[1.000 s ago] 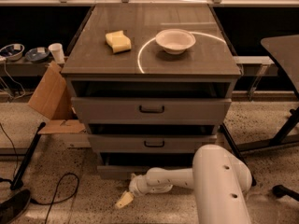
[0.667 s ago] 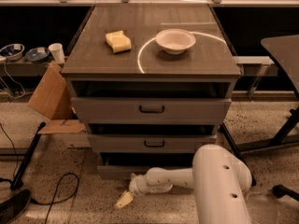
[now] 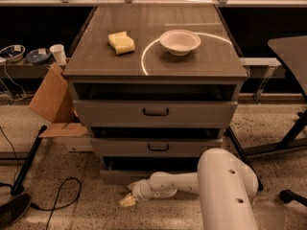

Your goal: Close bottom drawer

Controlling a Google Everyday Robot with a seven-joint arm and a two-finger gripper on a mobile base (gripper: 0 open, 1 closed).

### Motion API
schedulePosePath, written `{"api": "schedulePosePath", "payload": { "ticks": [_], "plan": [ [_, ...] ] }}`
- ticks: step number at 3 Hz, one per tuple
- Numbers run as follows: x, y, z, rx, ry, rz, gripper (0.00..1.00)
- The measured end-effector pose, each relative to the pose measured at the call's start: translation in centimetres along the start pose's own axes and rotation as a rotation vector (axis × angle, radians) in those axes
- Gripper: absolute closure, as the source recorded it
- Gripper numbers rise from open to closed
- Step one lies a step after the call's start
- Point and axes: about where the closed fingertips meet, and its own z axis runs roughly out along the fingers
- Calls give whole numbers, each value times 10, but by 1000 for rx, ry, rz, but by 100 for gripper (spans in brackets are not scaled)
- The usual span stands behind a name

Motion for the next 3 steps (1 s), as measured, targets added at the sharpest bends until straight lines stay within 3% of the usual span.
{"api": "schedulePosePath", "payload": {
  "ticks": [2, 3],
  "plan": [
    [-13, -9, 10, -18, -2, -17, 86],
    [-24, -18, 18, -26, 2, -29, 100]
  ]
}}
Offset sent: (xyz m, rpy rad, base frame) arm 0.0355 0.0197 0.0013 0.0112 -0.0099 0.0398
